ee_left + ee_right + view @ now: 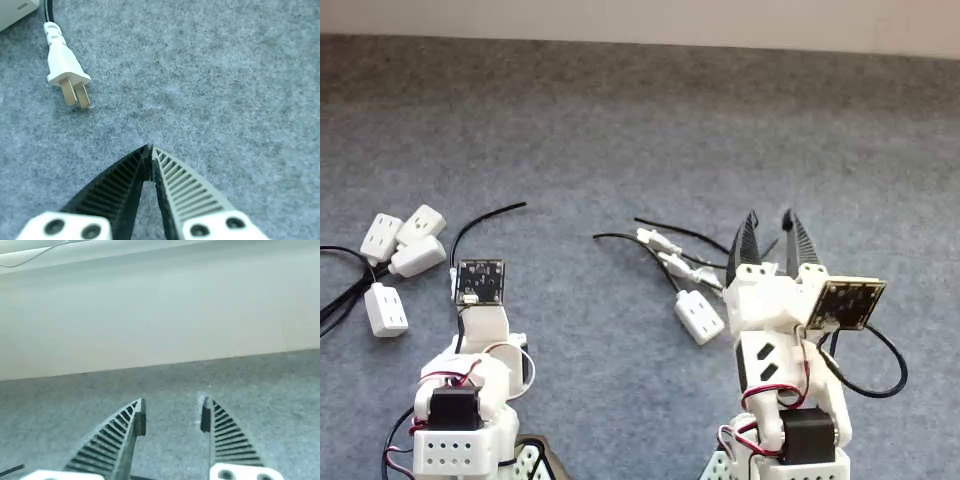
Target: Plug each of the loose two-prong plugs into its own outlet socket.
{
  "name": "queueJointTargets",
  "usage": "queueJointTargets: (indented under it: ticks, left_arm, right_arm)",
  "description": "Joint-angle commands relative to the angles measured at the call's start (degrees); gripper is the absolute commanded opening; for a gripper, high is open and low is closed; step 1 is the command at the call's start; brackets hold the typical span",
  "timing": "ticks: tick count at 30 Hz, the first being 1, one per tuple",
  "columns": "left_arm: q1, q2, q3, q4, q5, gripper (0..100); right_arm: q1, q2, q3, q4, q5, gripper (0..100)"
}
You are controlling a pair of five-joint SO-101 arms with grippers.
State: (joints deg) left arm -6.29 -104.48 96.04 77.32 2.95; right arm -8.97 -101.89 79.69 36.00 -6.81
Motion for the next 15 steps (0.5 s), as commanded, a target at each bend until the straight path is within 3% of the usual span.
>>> queueJointTargets:
  ticks: [1,5,15]
  left_arm:
    - [0.75,0.13,1.1,-0.88,0.0,1]
    - [0.75,0.13,1.1,-0.88,0.0,1]
    - [0.75,0.13,1.1,-0.88,0.0,1]
  right_arm:
    - [-0.31,10.07,-6.37,5.41,-0.79,24.7]
    - [-1.54,26.42,-14.64,7.52,-0.88,27.5]
    - [-18.59,72.4,-36.62,26.33,0.09,27.5]
